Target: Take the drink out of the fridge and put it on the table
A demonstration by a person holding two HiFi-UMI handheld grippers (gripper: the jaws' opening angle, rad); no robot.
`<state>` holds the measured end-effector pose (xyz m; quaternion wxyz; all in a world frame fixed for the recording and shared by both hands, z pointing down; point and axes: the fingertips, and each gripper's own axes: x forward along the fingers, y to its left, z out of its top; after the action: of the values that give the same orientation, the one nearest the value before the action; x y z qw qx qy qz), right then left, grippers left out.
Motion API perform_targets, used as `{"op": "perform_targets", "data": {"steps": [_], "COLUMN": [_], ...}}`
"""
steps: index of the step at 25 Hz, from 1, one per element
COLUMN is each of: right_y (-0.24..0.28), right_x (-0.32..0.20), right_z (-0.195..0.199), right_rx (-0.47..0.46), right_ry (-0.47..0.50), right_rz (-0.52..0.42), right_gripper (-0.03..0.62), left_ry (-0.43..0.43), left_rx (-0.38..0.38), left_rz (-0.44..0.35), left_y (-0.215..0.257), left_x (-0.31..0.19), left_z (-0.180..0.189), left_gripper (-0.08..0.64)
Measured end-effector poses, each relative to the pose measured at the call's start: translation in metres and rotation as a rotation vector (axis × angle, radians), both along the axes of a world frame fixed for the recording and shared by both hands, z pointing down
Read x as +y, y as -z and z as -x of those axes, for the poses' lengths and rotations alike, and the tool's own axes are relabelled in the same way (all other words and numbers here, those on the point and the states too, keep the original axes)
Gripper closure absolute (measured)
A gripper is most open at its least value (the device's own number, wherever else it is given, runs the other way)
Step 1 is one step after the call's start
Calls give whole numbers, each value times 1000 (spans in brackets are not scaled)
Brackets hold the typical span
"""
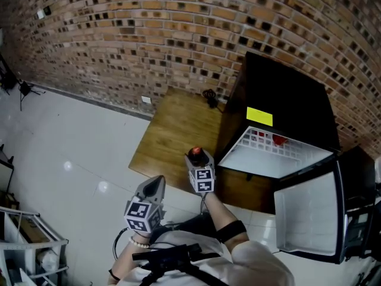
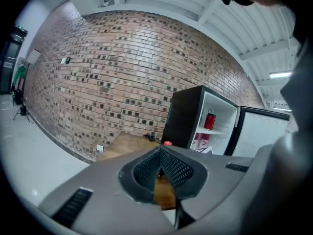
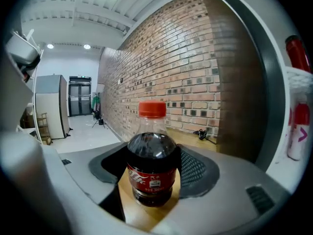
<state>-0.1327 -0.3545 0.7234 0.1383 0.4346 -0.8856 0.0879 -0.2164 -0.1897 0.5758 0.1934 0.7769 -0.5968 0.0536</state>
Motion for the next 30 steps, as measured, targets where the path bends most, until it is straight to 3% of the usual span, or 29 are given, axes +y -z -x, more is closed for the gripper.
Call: {"op": "perform_targets", "data": {"steps": [7, 26, 30], "right_y": [-47, -70, -57], "right_x": [-13, -25, -14], "right_z": [2, 7, 0], "right_rx": [10, 7, 16], "right_ry": [-17, -17, -22], "right_rz": [34, 57, 94], "right_gripper": [264, 256, 214], "left_ry": [-2, -9, -16], "left_rx": [3, -2, 11], "left_rz": [3, 6, 1], "left_y": [-22, -28, -14], "left_x": [-5, -11, -8], "left_z": [-1, 2, 6], "left_gripper": [560, 560, 560]}}
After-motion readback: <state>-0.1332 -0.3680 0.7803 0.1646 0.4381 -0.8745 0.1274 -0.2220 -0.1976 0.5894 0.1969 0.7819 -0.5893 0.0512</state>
